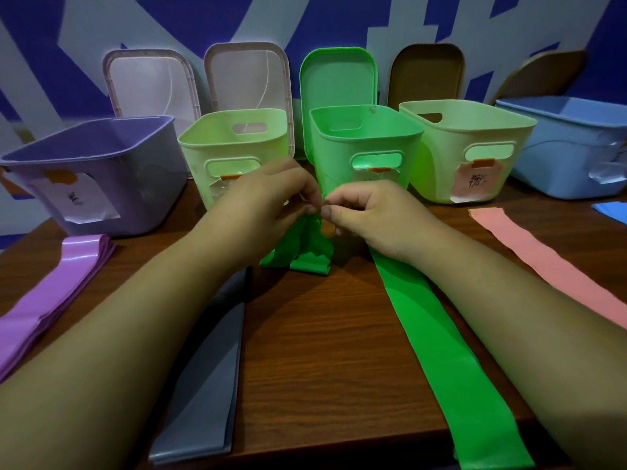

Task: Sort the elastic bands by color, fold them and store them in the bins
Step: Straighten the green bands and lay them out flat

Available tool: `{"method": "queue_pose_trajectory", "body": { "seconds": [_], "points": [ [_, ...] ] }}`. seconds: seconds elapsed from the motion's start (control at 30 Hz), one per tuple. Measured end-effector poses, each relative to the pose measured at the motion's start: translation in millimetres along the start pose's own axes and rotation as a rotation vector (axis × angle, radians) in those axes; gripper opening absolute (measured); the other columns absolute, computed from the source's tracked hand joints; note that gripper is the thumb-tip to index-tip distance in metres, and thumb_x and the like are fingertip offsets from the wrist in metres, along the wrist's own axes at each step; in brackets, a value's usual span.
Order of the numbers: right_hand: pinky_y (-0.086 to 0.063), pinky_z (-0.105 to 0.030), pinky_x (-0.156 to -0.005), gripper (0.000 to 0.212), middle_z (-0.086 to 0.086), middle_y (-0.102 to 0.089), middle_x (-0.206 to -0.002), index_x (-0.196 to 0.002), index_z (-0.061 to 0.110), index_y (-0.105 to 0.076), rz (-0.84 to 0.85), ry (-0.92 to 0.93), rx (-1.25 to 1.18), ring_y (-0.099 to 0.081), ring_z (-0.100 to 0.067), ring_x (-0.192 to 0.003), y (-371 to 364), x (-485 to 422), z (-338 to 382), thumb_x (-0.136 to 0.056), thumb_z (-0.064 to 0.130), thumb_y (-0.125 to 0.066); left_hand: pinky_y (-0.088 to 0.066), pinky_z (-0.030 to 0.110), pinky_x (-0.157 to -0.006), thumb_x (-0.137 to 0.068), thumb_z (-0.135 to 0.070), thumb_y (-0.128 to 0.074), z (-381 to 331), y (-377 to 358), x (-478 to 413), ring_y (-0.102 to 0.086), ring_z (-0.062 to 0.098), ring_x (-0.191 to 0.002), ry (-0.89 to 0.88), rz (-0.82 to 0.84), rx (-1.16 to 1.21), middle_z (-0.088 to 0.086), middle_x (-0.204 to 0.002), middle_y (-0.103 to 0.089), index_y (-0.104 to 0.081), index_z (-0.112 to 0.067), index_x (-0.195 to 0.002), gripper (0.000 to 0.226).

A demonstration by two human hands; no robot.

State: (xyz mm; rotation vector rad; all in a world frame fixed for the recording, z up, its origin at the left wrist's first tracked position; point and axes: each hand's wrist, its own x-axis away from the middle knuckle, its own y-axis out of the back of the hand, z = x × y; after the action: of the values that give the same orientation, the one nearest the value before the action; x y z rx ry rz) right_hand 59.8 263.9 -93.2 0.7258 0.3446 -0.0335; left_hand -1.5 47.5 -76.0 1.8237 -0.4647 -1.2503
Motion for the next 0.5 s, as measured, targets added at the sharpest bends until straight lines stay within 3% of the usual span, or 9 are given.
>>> {"method": "queue_pose_trajectory", "body": {
  "seconds": [0.13, 0.23, 0.37, 0.5],
  "points": [
    [-0.059, -0.056, -0.079, 0.016, 0.011, -0.077, -0.082, -0.098, 0.034, -0.079, 0.008, -0.016, 0.012, -0.070, -0.042, -0.087, 0.8, 0.0, 1.6, -0.105, 0.037, -0.065, -0.039, 0.005, -0.080, -0.095, -0.011, -0.073, 1.9, 1.6, -0.1, -0.053, 0.005, -0.094, -0.001, -0.014, -0.008, -0.008, -0.107, -0.055, -0.073, -0.015, -0.105, 0.011],
    [-0.058, -0.045, -0.080, 0.018, 0.014, -0.076, -0.082, -0.095, 0.035, -0.078, 0.006, -0.011, 0.052, -0.071, -0.025, -0.084, 2.5, -0.9, -0.2, -0.106, 0.036, -0.064, -0.041, 0.009, -0.079, -0.094, -0.011, -0.072, 3.3, 2.1, 0.7, -0.054, 0.008, -0.095, 0.004, -0.013, -0.003, -0.008, -0.108, -0.056, -0.072, -0.017, -0.104, 0.011],
    [-0.055, -0.033, -0.077, 0.020, 0.015, -0.075, -0.080, -0.089, 0.037, -0.074, -0.007, -0.018, 0.081, -0.067, -0.005, -0.076, 4.5, -1.1, -2.1, -0.106, 0.036, -0.064, -0.055, 0.036, -0.079, -0.095, -0.006, -0.070, 6.2, 2.4, 1.7, -0.059, 0.016, -0.095, 0.015, -0.011, 0.016, -0.003, -0.109, -0.058, -0.069, -0.018, -0.103, 0.014],
    [-0.054, -0.030, -0.072, 0.019, 0.009, -0.074, -0.080, -0.090, 0.032, -0.075, -0.097, -0.056, 0.085, -0.070, -0.010, -0.080, 5.7, -2.2, -4.7, -0.105, 0.037, -0.064, -0.058, 0.041, -0.082, -0.097, -0.004, -0.068, 5.0, 8.2, 2.5, -0.060, 0.017, -0.098, 0.055, -0.012, 0.027, -0.003, -0.111, -0.058, -0.067, -0.022, -0.104, 0.019]
  ]
}}
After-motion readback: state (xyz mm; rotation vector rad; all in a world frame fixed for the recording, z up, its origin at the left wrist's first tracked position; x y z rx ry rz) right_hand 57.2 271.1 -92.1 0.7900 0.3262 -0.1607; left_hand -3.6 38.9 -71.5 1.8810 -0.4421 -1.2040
